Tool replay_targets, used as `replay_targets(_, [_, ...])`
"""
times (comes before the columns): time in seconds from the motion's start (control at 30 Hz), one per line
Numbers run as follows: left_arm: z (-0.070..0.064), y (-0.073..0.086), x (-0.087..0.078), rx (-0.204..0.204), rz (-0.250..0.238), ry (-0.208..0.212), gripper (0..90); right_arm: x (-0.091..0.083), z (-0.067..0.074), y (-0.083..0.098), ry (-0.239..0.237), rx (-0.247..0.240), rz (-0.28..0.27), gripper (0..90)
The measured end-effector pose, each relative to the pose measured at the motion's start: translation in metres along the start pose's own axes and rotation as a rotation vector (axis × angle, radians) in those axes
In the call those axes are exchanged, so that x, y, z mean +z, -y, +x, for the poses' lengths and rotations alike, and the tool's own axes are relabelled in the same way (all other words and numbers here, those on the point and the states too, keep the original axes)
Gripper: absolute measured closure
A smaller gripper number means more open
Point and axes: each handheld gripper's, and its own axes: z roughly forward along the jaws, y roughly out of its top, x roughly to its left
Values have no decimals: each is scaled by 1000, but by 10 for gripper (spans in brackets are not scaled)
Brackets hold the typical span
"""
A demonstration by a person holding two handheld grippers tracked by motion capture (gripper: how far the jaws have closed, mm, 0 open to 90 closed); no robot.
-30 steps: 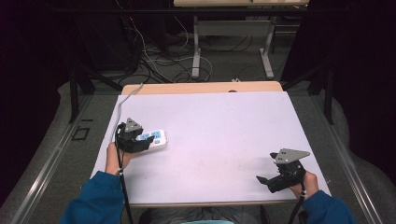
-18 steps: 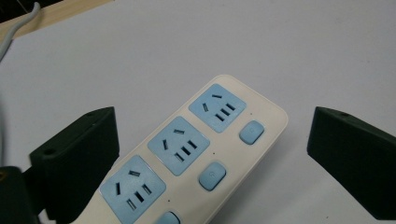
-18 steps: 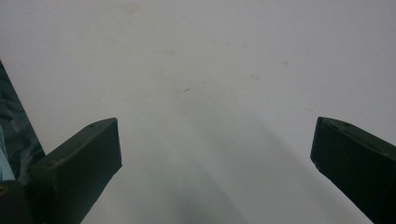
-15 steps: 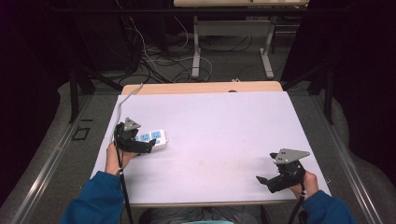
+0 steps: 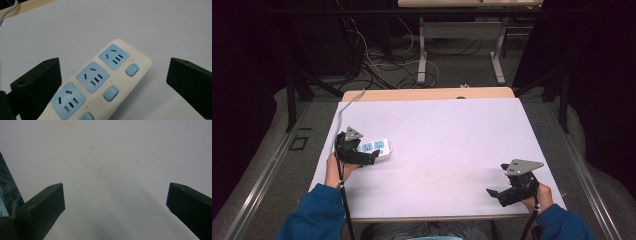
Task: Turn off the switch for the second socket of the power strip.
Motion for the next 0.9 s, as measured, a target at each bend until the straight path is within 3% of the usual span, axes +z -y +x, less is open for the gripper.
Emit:
replay_targets(0.13, [0,2,0,17,11,-1,0,0,0,0,-2,1,-5,11])
replay_targets(0.47, [-4,10,-7,11,9,-3,1,-1,0,0,-2,0,2,11])
replay_targets(0.5, [-4,11,-8,27,13,-1,0,-1,0,0,-2,0,2,11])
replay_targets(0.53, [-6,12,-9,14,14,-4,1,-1,0,0,-2,0,2,11])
replay_targets(0.57, [-5,12,-11,29,15,-5,0,-1,0,0,-2,0,1,11])
replay_targets(0.9, [-13,24,-23,34,2,-4,1,-1,0,0,-3,-3,0,11])
